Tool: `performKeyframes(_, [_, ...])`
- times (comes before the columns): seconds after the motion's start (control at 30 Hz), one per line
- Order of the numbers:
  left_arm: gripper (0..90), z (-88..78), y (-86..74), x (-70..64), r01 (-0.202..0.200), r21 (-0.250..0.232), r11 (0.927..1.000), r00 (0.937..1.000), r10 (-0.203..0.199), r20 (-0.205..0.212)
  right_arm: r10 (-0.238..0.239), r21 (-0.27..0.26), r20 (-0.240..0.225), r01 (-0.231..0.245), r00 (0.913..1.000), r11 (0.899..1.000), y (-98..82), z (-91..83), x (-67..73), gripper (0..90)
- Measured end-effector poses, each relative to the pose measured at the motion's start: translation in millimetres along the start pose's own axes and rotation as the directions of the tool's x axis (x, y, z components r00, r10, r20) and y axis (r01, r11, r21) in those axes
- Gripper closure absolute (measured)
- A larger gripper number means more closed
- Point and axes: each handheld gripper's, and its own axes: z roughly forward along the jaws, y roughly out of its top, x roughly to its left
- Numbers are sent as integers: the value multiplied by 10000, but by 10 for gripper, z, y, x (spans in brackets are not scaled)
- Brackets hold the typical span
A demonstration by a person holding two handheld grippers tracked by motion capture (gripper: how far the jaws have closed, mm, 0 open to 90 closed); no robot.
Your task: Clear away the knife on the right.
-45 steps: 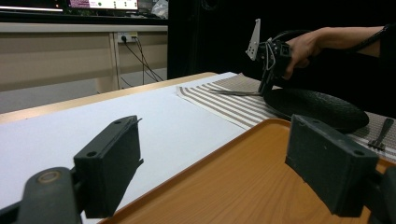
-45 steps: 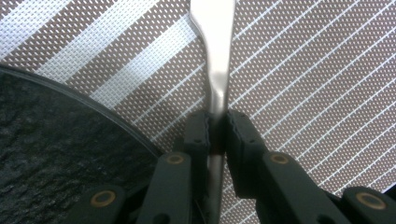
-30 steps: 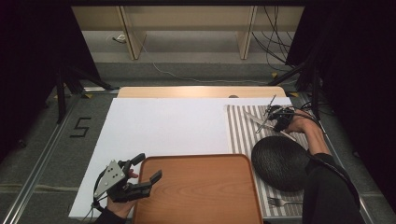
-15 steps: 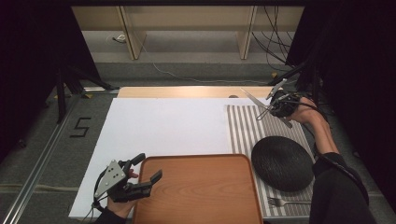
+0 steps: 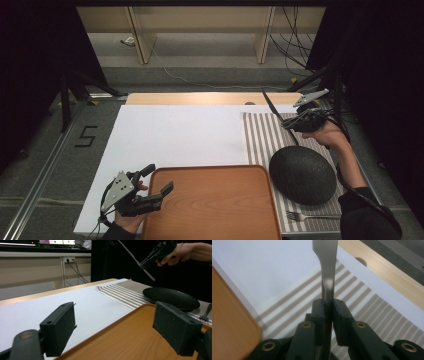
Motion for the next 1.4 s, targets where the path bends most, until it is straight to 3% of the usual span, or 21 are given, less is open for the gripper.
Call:
performKeyframes(0.13, [176,-1,-2,1,-7,3,10000,10000,7,-20,595,-873,-463,-634,9972,9942,-85,-30,148,807])
performKeyframes(0.2, [176,-4,-1,2,-11,-8,10000,10000,11,-46,550,-1223,-857,-653,9948,9903,-133,-62,235,807])
performKeyframes(0.3, [178,-11,-1,3,-8,-32,10000,9999,8,-100,778,-1870,-1230,-1001,9894,9772,-207,-120,365,807])
performKeyframes(0.4, [177,-8,1,3,28,-49,10000,9999,-29,-112,965,-2512,-2057,-1478,9738,9566,-283,-158,476,808])
performKeyframes(0.47, [177,-13,4,-5,-54,-46,10000,9999,54,-121,997,-2537,-2158,-1543,9713,9549,-289,-187,532,807])
performKeyframes(0.53, [179,-19,5,-12,-69,-90,9999,9999,67,-134,1066,-2806,-2456,-1759,9635,9436,-308,-213,574,808])
performKeyframes(0.63, [178,-22,4,-9,-68,-95,9999,9999,67,-133,1171,-2924,-2626,-1946,9578,9363,-331,-238,644,807])
performKeyframes(0.7, [179,-25,7,-6,-36,-120,9999,9999,35,-130,1334,-3022,-2919,-2237,9471,9266,-353,-234,713,807])
performKeyframes(0.9, [179,-31,14,-9,-70,-164,9998,9999,68,-97,1489,-3074,-3209,-2516,9353,9177,-353,-233,875,807])
performKeyframes(0.97, [179,-31,13,-9,-55,-159,9999,9999,54,-112,1464,-3049,-3231,-2493,9350,9192,-354,-226,949,807])
performKeyframes(1.17, [179,-38,16,-9,-87,-190,9998,9999,84,-138,1494,-2895,-3613,-2631,9204,9203,-367,-182,1142,808])
performKeyframes(1.27, [179,-38,14,-2,-53,-186,9998,9999,50,-142,1627,-2886,-3913,-2887,9057,9129,-389,-182,1221,807])
performKeyframes(1.4, [179,-38,16,-4,-40,-196,9998,9999,38,-134,1651,-2812,-4084,-2958,8977,9129,-417,-191,1339,807])
